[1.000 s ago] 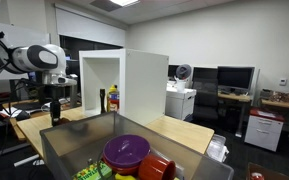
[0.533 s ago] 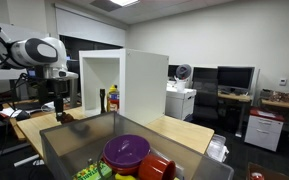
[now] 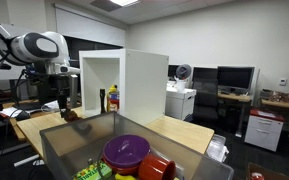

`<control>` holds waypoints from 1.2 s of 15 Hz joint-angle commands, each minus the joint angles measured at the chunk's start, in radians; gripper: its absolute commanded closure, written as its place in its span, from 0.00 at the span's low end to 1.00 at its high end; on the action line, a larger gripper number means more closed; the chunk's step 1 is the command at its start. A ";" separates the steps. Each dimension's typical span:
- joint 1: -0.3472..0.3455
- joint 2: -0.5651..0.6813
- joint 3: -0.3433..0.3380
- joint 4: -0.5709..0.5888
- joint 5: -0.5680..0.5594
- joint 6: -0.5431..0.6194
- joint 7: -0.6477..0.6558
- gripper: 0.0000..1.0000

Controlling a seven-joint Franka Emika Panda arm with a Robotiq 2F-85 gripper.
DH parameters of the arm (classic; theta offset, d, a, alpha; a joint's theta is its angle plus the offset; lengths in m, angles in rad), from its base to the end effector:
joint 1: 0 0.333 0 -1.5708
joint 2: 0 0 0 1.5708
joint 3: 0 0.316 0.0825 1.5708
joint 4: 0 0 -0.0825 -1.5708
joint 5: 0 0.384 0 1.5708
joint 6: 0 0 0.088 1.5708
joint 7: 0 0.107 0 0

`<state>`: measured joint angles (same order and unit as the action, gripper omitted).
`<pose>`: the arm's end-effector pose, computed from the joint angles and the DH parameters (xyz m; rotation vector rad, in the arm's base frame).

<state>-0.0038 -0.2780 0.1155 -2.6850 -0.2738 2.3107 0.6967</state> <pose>0.3874 0.0358 0.3149 2.8396 -0.5690 -0.0068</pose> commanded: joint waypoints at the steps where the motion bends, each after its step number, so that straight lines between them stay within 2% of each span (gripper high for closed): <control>1: -0.031 -0.055 0.013 -0.018 -0.029 0.009 0.027 0.80; 6: -0.037 -0.072 0.022 -0.007 -0.046 0.007 0.013 0.80; 18: 0.019 -0.063 0.099 0.077 -0.052 0.021 -0.022 0.80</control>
<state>0.0125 -0.3201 0.2075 -2.6144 -0.3061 2.3157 0.6944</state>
